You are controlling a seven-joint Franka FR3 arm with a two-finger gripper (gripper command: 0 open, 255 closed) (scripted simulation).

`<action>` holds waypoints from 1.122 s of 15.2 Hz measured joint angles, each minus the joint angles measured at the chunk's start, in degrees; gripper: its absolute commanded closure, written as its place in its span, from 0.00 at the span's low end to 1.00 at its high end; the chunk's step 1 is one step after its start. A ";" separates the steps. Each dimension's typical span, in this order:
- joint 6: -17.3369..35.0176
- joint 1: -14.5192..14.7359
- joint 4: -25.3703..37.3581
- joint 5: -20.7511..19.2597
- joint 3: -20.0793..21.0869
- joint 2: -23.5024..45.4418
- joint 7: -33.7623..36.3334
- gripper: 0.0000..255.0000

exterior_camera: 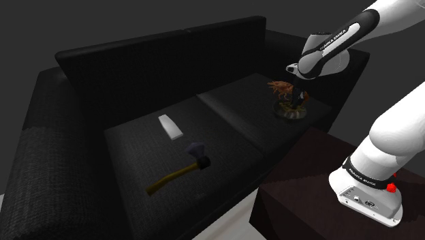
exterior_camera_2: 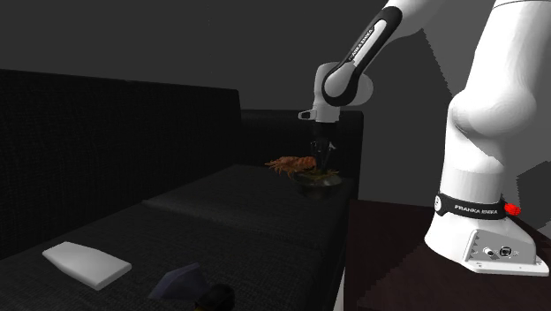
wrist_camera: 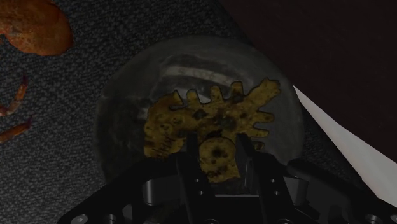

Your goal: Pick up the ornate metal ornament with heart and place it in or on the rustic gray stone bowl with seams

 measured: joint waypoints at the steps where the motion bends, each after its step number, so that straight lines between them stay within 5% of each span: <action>1: 0.01 0.00 0.00 0.00 0.00 0.00 0.00 1.00; 2: 0.01 0.00 -0.01 0.00 0.00 0.01 0.00 0.00; 8: 0.02 0.00 0.00 0.00 0.00 0.01 0.00 0.00; 13: -8.11 -0.90 1.98 -1.70 0.83 -6.34 1.27 0.00; 17: -9.35 -1.05 2.13 -1.94 1.02 -7.37 1.51 0.00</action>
